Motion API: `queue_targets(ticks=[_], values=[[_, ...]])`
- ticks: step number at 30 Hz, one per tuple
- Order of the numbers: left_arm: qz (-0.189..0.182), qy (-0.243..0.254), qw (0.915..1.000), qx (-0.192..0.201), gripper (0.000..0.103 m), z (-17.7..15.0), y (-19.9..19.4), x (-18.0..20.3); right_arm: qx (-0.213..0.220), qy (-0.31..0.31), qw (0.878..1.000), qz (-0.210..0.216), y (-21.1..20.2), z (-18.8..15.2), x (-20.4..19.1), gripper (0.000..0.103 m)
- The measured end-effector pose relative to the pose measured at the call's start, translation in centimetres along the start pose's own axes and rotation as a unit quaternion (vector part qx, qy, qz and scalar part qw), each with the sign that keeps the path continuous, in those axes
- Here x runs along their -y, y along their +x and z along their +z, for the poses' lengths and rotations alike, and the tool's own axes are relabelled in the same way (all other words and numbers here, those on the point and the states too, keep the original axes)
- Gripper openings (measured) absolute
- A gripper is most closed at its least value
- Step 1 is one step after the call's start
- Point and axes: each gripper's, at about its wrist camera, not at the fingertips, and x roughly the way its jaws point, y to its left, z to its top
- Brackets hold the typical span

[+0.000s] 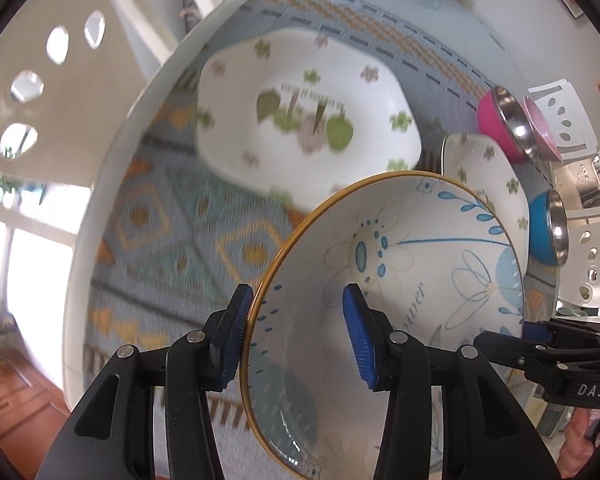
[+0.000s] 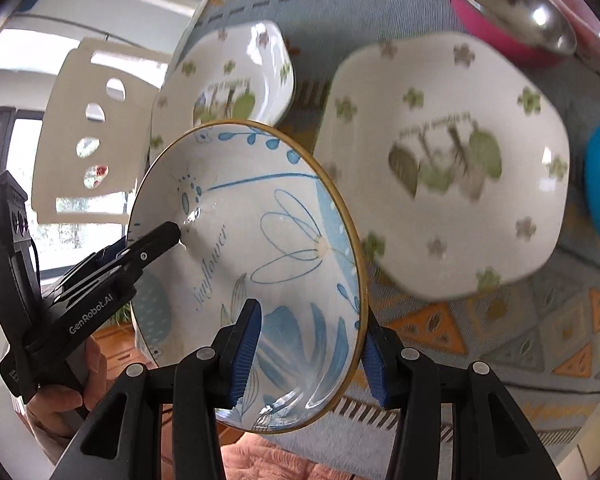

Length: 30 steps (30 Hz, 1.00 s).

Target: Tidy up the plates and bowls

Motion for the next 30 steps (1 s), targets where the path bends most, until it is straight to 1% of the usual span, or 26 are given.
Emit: queue_targets(ticks=[2,6,12,15,20,24,28,30], values=[[0.002,0.003,1.0,0.002,0.042,-1.0,0.0,0.0,-0.004,0.002,1.0,-0.001,0.4,-0.8,0.1,0.047],[0.002,0.01,0.9999,-0.009,0.042,-2.4,0.6,0.1,-0.011,0.0,1.0,-0.002,1.3,-2.6,0.5,0.047],[0.005,0.015,0.9997,-0.019,0.042,-3.5,2.5,0.2,-0.023,0.008,1.0,0.004,2.8,-3.8,1.5,0.049],[0.01,0.016,0.9995,-0.024,0.042,-3.7,3.7,0.3,-0.026,0.003,1.0,-0.006,4.2,-3.5,1.5,0.049],[0.006,0.011,0.9997,-0.023,0.042,-3.5,4.9,0.3,-0.017,0.009,1.0,-0.011,5.5,-3.1,2.4,0.049],[0.017,0.021,0.9996,-0.008,0.043,-3.2,4.8,0.8,-0.01,0.009,1.0,-0.019,6.4,-2.7,2.5,0.048],[0.016,0.017,0.9997,0.0,0.044,-2.4,5.0,1.0,0.01,0.01,0.999,-0.031,6.3,-1.9,2.4,0.049],[0.019,0.019,0.9996,0.004,0.044,-2.2,5.0,1.0,0.011,0.012,0.999,-0.031,6.1,-1.8,2.6,0.049]])
